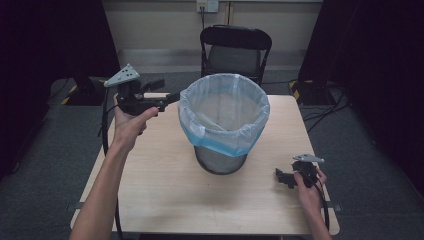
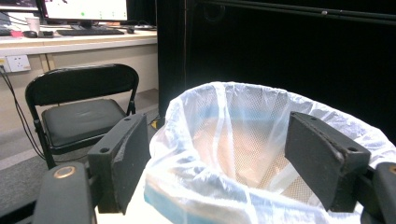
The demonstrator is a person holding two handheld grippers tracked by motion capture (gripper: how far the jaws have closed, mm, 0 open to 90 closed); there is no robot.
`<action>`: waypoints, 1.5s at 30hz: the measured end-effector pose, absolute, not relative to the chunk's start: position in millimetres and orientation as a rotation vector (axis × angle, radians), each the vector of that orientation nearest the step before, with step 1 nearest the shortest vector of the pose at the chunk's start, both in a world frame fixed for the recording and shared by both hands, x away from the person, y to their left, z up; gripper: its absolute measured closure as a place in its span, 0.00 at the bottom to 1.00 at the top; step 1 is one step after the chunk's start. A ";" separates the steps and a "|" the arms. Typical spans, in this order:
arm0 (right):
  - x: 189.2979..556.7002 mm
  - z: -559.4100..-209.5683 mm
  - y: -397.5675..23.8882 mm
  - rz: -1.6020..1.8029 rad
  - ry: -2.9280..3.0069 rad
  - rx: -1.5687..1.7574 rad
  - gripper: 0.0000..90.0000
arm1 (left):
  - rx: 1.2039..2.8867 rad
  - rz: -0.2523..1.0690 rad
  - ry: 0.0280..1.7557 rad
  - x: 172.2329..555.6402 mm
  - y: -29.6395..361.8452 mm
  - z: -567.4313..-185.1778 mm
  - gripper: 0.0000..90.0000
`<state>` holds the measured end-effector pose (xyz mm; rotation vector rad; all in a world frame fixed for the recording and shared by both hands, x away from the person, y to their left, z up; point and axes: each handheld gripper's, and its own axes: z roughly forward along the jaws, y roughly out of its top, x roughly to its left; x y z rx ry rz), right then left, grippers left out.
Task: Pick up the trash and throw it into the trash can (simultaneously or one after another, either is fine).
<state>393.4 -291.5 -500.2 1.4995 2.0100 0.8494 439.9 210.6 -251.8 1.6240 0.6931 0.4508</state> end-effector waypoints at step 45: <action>393.4 -500.2 -291.5 0.849 2.010 1.499 0.09 | 1.796 0.405 1.017 410.4 291.4 -399.5 0.18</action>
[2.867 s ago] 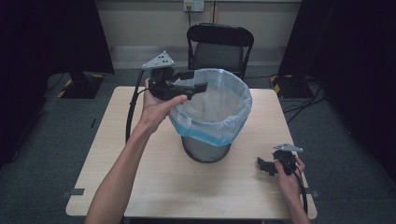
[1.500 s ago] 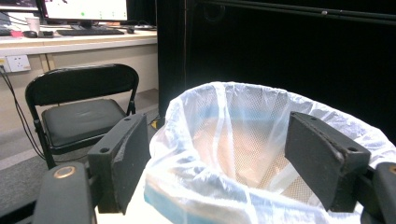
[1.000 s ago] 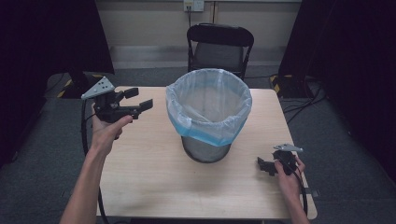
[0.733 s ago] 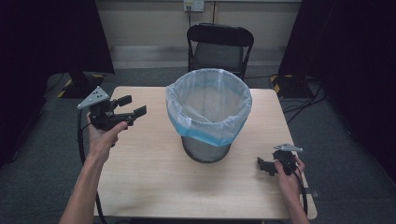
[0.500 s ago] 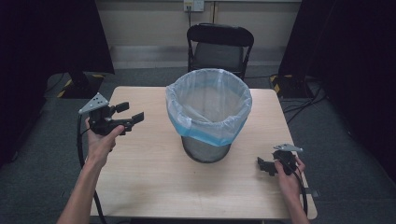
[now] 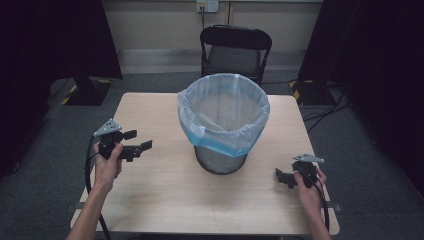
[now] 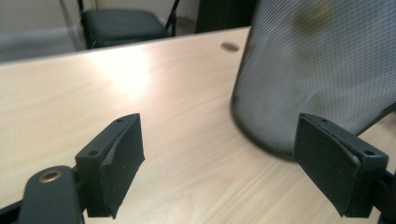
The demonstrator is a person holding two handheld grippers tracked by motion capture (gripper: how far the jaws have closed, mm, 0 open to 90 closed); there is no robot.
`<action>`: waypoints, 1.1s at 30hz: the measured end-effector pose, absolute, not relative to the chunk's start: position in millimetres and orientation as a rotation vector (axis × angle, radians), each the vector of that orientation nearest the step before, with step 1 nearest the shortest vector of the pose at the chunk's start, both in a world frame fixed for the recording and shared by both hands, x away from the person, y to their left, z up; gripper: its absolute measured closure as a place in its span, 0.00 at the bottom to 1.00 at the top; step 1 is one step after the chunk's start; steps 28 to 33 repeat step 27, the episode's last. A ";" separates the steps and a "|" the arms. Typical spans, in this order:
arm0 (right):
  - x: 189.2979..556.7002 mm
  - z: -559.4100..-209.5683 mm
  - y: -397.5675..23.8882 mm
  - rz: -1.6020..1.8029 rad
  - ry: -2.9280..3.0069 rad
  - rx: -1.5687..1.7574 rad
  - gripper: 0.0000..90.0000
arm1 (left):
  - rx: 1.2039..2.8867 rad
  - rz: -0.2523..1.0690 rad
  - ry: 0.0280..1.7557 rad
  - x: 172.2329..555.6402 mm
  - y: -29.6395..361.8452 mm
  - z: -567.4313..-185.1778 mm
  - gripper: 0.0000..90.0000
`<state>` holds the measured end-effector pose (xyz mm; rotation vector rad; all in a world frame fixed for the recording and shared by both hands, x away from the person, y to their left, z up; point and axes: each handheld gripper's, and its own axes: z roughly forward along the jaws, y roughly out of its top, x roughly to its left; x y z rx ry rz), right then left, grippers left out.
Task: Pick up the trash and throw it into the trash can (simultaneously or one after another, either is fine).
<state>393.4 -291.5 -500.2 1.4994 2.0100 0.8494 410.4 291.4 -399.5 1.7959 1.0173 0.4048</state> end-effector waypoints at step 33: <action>393.4 -500.1 -291.5 0.849 2.010 1.500 0.09 | 2.090 0.499 1.153 400.3 266.0 -499.9 0.16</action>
